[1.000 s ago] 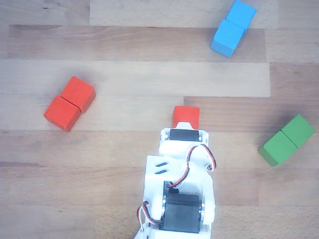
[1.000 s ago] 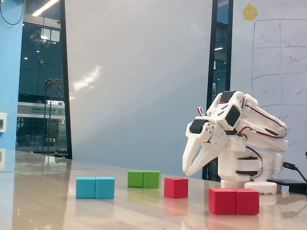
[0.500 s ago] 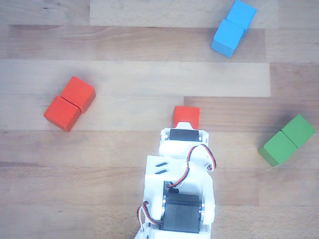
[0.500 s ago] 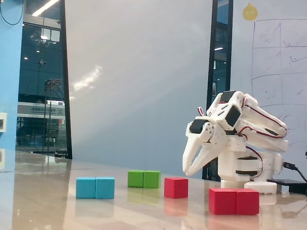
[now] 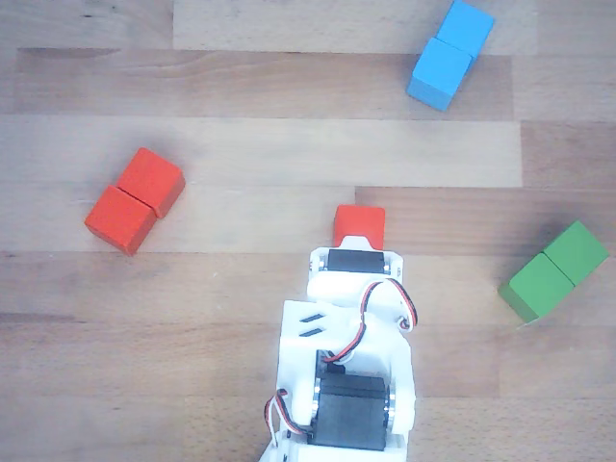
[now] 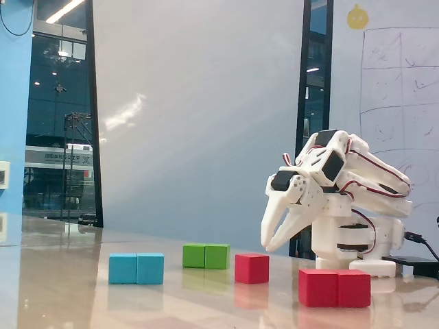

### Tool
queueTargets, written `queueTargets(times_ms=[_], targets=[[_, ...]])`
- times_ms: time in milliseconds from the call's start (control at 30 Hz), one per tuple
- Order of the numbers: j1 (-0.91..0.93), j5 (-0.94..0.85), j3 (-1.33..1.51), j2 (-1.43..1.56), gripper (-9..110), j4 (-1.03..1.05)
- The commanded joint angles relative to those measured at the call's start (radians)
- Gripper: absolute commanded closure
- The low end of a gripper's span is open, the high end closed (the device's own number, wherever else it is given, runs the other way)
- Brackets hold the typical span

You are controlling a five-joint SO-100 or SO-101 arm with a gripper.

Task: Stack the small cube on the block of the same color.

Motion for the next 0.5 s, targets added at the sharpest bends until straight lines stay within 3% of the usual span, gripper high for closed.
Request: queueTargets(times_ms=[0,200,467], targets=[[-0.005,0.000,-0.011,0.029,101,0.005],[-0.003,0.008,-0.103,0.000,101,0.011],[-0.006,0.011,-0.459,-0.376,101,0.011]])
